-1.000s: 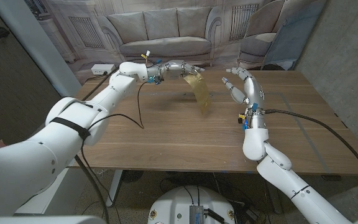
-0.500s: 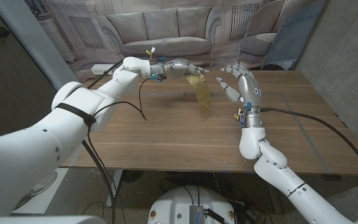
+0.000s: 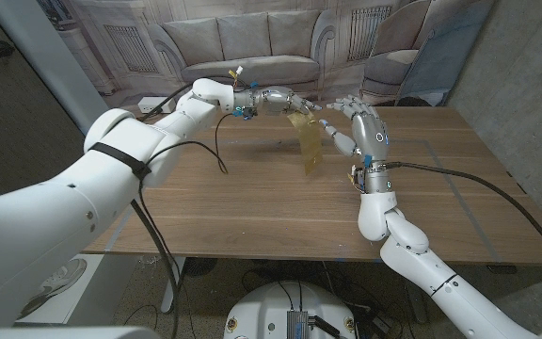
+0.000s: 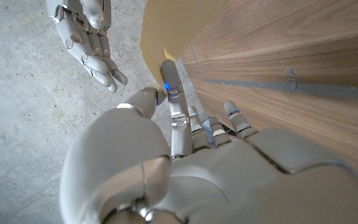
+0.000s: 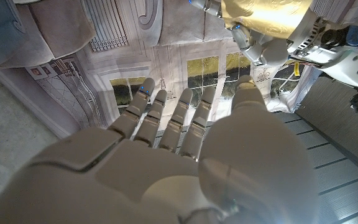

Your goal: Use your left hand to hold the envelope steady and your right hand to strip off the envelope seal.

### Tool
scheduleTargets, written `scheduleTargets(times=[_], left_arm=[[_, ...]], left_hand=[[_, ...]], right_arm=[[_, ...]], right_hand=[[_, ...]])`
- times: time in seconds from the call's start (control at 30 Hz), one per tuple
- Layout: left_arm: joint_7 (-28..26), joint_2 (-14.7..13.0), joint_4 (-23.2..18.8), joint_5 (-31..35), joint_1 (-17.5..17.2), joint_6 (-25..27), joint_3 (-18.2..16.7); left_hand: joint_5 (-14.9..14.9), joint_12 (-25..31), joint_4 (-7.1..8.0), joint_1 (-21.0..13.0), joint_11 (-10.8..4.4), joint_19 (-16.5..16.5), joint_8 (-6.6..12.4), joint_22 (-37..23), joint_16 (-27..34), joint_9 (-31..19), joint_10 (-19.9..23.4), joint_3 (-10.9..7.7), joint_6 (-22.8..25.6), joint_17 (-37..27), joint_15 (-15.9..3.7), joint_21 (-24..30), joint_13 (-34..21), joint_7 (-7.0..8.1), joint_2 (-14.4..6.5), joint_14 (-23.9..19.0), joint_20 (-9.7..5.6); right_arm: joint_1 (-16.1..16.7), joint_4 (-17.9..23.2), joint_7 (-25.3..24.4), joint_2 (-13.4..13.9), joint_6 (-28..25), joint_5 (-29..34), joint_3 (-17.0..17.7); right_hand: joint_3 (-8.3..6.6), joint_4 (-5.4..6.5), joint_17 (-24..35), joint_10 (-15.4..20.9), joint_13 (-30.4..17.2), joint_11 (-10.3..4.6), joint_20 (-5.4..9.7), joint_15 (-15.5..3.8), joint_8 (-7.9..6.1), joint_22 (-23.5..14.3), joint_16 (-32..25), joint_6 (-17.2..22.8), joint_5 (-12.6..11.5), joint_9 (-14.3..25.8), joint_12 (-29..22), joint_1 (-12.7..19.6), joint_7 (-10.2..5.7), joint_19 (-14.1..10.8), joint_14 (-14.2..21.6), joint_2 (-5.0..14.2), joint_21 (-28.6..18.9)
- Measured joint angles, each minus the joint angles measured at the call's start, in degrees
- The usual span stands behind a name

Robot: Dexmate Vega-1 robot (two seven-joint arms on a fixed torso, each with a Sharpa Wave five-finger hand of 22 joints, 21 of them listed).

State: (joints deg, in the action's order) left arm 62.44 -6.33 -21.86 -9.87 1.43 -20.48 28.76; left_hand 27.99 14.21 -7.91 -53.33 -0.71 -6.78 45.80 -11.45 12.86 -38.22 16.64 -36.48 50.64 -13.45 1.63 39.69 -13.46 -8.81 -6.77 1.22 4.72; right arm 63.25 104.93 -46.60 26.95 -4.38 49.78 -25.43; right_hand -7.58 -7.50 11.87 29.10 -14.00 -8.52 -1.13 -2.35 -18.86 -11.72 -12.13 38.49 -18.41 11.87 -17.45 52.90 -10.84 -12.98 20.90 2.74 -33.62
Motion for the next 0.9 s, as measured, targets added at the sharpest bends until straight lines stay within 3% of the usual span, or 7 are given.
scheduleTargets(times=[0.33,0.47,0.9], left_arm=[[-0.55,1.14,0.89,0.07,1.02,0.62,1.32],[-0.05,1.58,1.04,0.05,1.38,0.62,2.04],[3.42,2.01,1.22,-1.32,1.84,-0.93,2.87]], left_hand=[[0.46,0.0,0.15,0.27,0.52,0.02,0.02,0.0,0.0,0.66,-0.51,-0.33,0.46,0.0,0.0,0.17,-0.28,0.42,0.27,0.0,-0.02],[0.88,-0.01,0.0,0.58,0.52,0.75,0.02,-0.01,0.0,1.03,-0.51,-0.48,0.77,-0.19,-0.3,0.73,-0.28,0.33,0.58,-0.3,-0.74],[2.13,0.43,-0.47,0.78,-0.22,0.84,0.46,-0.16,0.0,1.62,0.23,-0.94,2.34,-0.28,-0.94,1.29,-0.47,0.02,0.82,-0.94,-0.83]], right_arm=[[-1.08,-0.91,0.32,0.06,-1.48,1.63,-1.37],[-1.6,-1.3,0.53,0.08,-1.87,1.93,-1.83],[-2.56,-1.82,1.18,0.44,-3.33,2.56,-2.85]], right_hand=[[0.0,0.0,-0.01,0.3,0.0,-0.3,0.0,-0.01,0.01,0.28,0.0,0.31,-0.25,0.27,-0.44,0.0,0.31,0.0,0.6,0.0,0.0],[0.0,0.0,-0.01,0.62,0.0,-0.02,0.0,-0.23,0.01,0.28,0.0,0.51,-0.24,0.27,-0.44,0.0,0.03,0.01,0.84,0.0,0.0],[0.0,0.0,0.27,0.81,-0.3,-0.2,-0.01,-0.15,0.01,0.27,0.0,0.38,-0.67,0.27,-0.44,0.0,-0.23,0.01,1.08,0.0,-0.14]])
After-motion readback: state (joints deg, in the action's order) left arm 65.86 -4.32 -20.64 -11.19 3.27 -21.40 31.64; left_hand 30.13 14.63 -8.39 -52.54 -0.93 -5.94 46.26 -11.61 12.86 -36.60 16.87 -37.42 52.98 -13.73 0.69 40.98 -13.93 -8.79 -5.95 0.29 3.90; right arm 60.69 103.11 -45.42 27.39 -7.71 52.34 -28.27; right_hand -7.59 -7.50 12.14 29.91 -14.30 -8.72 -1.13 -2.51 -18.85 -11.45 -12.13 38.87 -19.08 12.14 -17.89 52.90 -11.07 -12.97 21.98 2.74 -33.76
